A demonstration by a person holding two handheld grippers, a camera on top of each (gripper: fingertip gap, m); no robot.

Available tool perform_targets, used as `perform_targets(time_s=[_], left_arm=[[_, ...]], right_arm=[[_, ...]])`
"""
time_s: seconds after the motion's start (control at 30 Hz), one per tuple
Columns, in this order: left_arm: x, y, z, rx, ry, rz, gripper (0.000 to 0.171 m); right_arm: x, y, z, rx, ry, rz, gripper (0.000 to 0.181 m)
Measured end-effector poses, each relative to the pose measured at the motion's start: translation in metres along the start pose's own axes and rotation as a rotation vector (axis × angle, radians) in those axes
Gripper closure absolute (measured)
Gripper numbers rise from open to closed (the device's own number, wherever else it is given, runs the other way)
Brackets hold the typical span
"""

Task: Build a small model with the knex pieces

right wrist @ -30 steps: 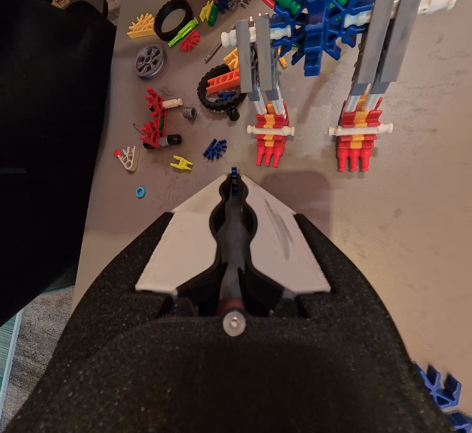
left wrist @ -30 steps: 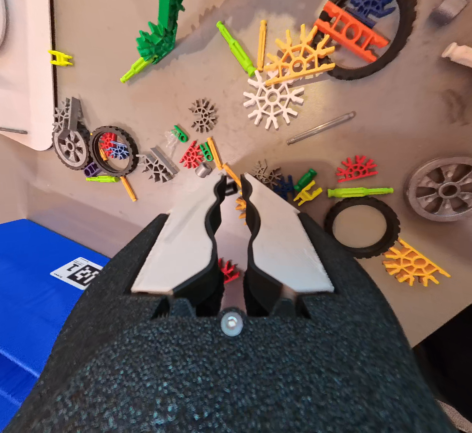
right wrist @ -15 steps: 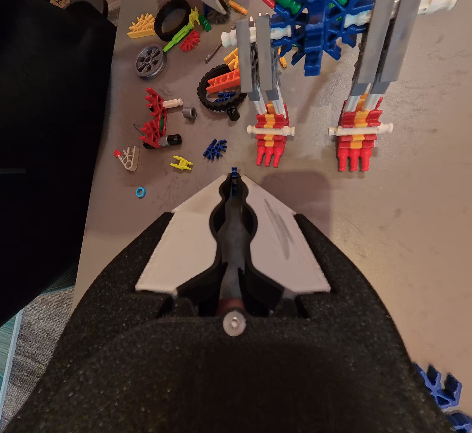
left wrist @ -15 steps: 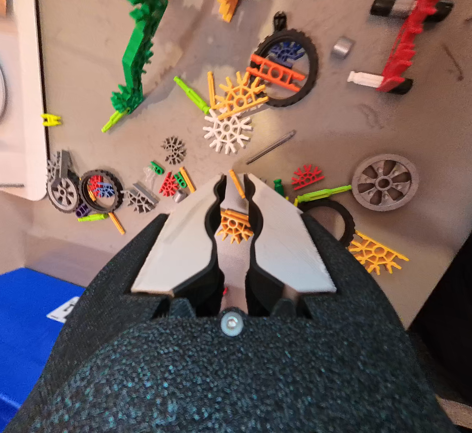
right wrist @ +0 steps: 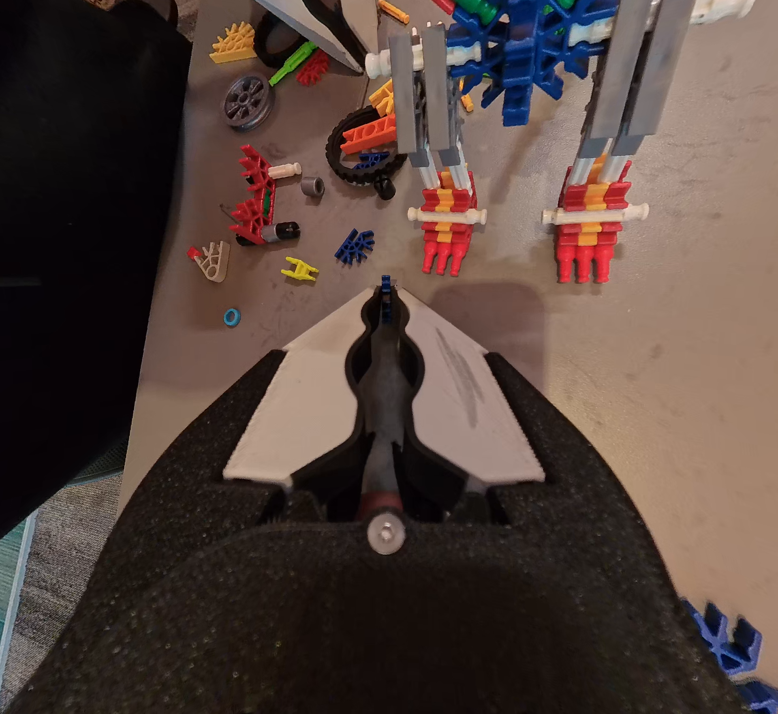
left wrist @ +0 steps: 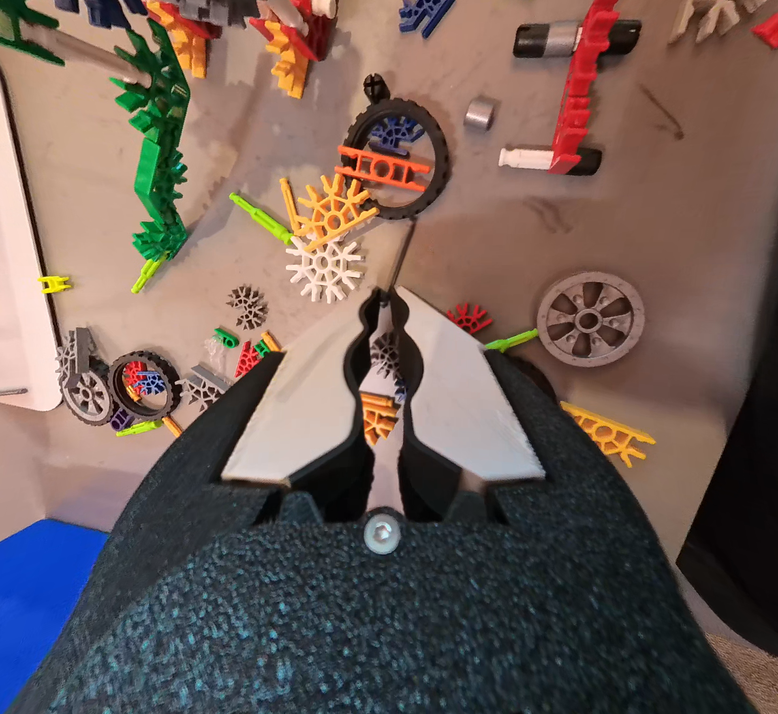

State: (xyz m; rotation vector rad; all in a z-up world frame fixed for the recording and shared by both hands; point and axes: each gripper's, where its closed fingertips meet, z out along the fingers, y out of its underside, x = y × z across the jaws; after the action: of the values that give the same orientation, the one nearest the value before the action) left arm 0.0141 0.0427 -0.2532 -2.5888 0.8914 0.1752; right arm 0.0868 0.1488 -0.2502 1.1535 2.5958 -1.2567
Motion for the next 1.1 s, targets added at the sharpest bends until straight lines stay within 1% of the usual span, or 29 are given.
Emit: perform_targets(time_s=[0.23,0.43,0.77,1.0,1.1], left_arm=[[0.004,-0.004,0.000,0.010,0.011,-0.010,0.170],[0.004,-0.014,-0.003,0.053,0.001,-0.027,0.171],[0.007,-0.047,-0.004,0.149,0.000,-0.043,0.171],[0.013,-0.066,0.003,0.183,0.005,-0.024,0.171],[0.017,-0.069,0.008,0.175,0.009,-0.009,0.171]], right_arm=[[0.000,0.000,0.000,0.001,-0.002,0.002,0.178],[-0.001,0.000,0.001,0.000,-0.004,0.002,0.178],[-0.004,0.001,0.001,-0.007,-0.012,-0.004,0.178],[-0.005,0.001,0.001,-0.011,-0.014,-0.008,0.178],[-0.005,0.001,0.001,-0.011,-0.014,-0.009,0.178]])
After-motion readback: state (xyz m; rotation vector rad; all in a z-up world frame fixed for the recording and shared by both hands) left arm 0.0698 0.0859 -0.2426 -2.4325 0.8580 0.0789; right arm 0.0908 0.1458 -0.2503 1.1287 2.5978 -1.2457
